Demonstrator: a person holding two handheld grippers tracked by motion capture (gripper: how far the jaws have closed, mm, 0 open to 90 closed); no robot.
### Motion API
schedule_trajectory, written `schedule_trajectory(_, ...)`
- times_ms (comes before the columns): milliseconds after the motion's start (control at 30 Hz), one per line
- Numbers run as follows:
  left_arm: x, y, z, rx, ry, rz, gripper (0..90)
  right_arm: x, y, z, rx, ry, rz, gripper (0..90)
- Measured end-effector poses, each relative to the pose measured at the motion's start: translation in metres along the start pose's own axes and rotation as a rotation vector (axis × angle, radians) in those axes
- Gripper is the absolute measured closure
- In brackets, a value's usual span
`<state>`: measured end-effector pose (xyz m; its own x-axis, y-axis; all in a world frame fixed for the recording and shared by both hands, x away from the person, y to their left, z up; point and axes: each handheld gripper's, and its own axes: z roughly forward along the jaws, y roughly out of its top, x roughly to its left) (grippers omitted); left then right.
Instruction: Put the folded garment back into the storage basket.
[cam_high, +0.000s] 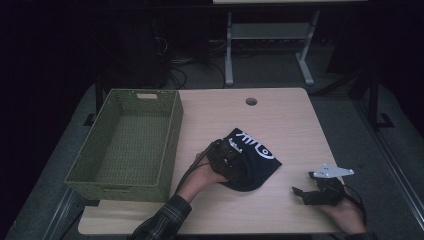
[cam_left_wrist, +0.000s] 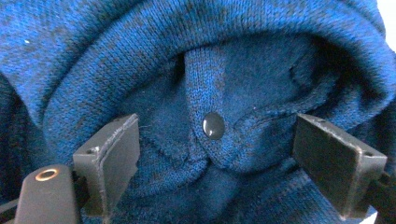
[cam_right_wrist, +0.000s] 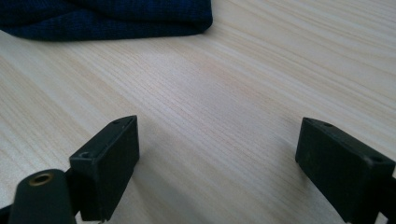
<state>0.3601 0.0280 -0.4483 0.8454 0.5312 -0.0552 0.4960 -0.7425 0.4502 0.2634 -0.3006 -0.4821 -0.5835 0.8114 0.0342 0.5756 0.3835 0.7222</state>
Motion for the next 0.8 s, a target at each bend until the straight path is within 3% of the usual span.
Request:
schedule_trajectory(233,-0.003,0.002,0.001,0.037,0.036,0.032,18.6,0.0,0.0,0.0,0.0,0.0,0.001,13.3)
schedule_trajectory(433,-0.002,0.001,-0.002,0.023,0.035,0.045,37.0,0.0,0.0,0.0,0.001,-0.001,-0.001,13.4)
schedule_trajectory(600,0.003,0.0,-0.005,0.004,0.009,0.036,57.1,0.0,0.0,0.0,0.002,-0.002,-0.001,13.4)
schedule_trajectory(800,0.008,-0.001,-0.006,-0.012,-0.016,0.023,70.6,0.0,0.0,0.0,0.001,-0.002,-0.001,13.4)
